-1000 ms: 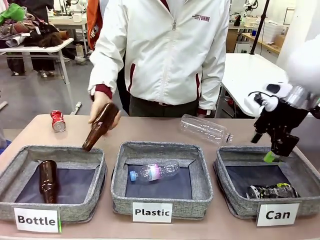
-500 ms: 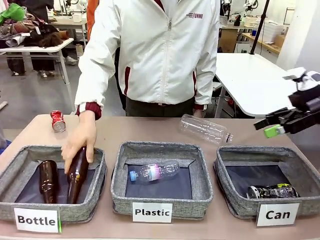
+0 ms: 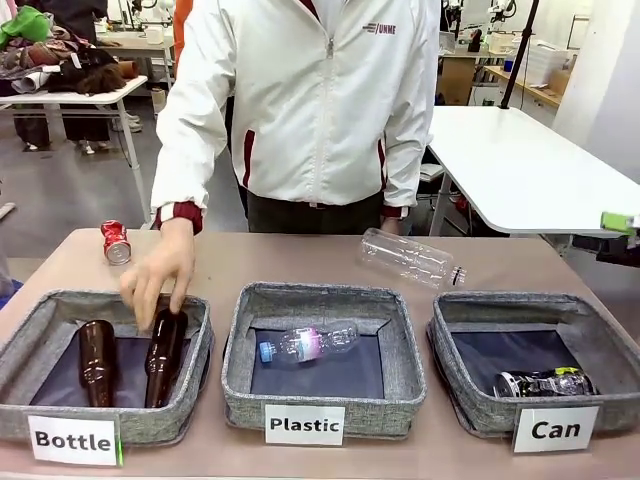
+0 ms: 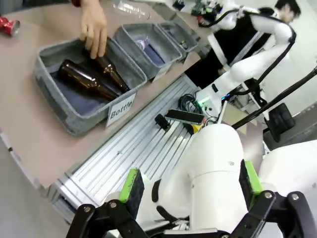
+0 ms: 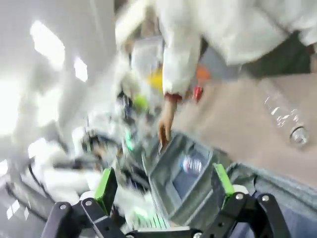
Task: Sort the can waste into the basket.
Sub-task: Pick up the can waste from the table and place it in the right Fabric basket.
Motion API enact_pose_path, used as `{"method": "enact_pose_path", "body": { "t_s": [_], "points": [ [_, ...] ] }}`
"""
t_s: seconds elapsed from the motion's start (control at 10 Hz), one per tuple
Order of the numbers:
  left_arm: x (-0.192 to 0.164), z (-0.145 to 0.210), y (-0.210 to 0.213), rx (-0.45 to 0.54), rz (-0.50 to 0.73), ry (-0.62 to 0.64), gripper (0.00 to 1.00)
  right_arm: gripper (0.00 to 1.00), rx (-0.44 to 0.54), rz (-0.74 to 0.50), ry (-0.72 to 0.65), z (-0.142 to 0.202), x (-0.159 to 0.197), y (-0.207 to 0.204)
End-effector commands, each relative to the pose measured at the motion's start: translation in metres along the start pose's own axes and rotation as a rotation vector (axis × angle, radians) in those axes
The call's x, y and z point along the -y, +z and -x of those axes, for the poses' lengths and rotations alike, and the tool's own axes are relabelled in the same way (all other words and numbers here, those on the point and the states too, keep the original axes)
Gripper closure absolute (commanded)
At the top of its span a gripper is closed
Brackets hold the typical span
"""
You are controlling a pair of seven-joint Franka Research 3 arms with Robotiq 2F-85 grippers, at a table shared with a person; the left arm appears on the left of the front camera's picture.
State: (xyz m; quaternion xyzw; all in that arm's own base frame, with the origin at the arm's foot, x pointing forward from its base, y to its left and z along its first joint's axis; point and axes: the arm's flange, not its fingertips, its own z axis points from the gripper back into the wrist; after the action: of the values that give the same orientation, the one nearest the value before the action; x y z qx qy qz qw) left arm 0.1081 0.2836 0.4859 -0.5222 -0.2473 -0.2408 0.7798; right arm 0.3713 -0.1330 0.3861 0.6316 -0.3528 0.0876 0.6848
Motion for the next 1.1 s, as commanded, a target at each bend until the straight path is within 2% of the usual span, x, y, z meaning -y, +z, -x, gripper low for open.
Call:
{"method": "enact_pose_path", "body": {
  "t_s": [0.0, 0.1, 0.2, 0.3, 0.6, 0.7, 0.8, 0.9, 1.0],
  "points": [
    [0.007, -0.002, 0.003, 0.018, 0.036, -0.023, 0.0, 0.0, 0.168, 0.039, -0.035, -0.002, 0.0, -0.027],
    [0.007, -0.008, -0.008, 0.02, 0.026, -0.019, 0.0, 0.0, 0.0, 0.0, 0.0, 0.0, 0.0, 0.0],
    [0.002, -0.021, -0.032, 0.06, -0.022, -0.011, 0.0, 0.0, 0.0, 0.0, 0.0, 0.0, 0.0, 0.0],
    [-0.006, -0.036, -0.062, 0.054, -0.055, -0.007, 0.0, 0.0, 0.0, 0.0, 0.0, 0.0, 0.0, 0.0],
    [-0.026, -0.082, -0.161, -0.044, 0.086, -0.037, 0.0, 0.0, 0.017, 0.008, -0.027, 0.002, 0.003, -0.005],
    [-0.027, -0.084, -0.183, -0.055, 0.135, -0.071, 0.0, 0.0, -0.09, -0.028, -0.126, -0.007, 0.016, -0.024],
    [-0.028, -0.082, -0.2, -0.052, 0.129, -0.108, 0.0, 0.0, -0.152, 0.017, -0.208, -0.014, 0.027, -0.039],
    [-0.032, -0.079, -0.213, -0.089, 0.133, -0.094, 0.0, 0.0, -0.2, 0.046, -0.259, -0.02, 0.034, -0.051],
    [-0.042, -0.077, -0.223, -0.134, 0.048, -0.061, 0.0, 0.0, -0.217, 0.059, -0.278, -0.027, 0.04, -0.062]
  ]
}}
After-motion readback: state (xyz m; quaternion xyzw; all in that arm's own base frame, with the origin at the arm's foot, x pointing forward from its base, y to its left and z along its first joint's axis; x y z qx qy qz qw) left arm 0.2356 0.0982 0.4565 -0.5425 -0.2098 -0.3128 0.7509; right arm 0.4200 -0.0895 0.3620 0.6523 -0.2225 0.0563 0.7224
